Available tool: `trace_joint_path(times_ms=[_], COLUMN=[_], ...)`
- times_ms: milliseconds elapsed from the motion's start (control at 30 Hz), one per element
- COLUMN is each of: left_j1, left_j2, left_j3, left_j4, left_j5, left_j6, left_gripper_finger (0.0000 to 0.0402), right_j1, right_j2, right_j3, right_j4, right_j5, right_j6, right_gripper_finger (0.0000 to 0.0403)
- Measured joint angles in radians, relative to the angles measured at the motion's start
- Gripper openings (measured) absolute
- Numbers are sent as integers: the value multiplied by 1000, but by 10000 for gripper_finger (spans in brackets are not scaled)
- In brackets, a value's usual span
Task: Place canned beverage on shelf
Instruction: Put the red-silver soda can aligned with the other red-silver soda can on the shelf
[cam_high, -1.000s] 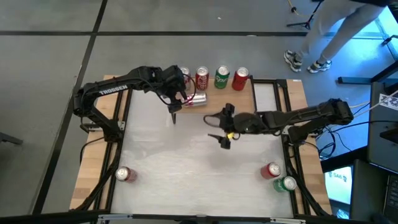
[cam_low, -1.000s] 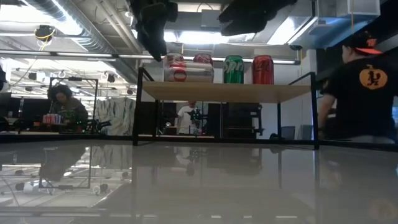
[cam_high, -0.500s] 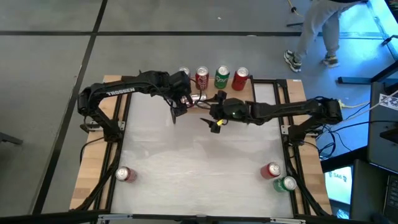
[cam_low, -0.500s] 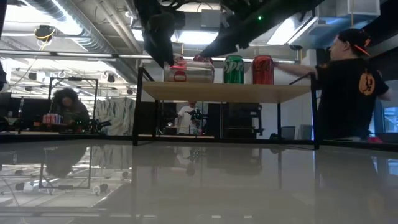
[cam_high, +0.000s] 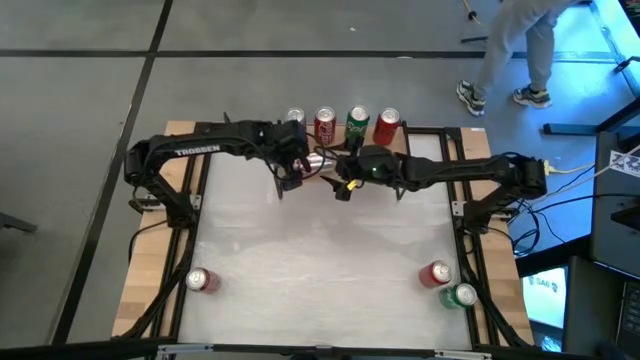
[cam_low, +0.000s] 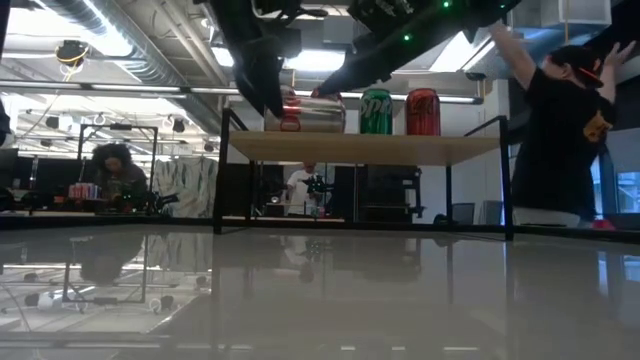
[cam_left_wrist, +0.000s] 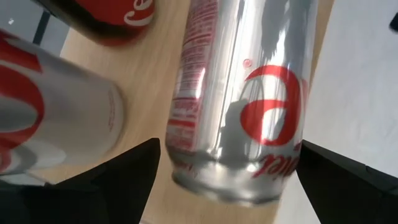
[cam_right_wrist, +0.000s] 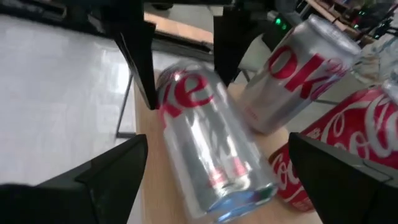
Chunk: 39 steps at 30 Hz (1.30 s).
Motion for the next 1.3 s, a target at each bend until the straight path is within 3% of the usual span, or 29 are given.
trace_joint_path(times_ms=[400,800,1300], left_j1=[0,0,-1], left_j2=[0,0,-2], left_j3=[-70,-69,156], left_j4=[69,91,-264], left_j5=[-25,-27,-42], left_j6=[-1,-1,2], left_gripper_finger=[350,287,285], right_j1=[2,2,2], right_j2=[4,4,4], right_j3=[0,0,41], right_j4=[-18,-22,-13], right_j5=[-14,-17,-2], right_j6=[0,1,115], right_gripper_finger=[383,383,383])
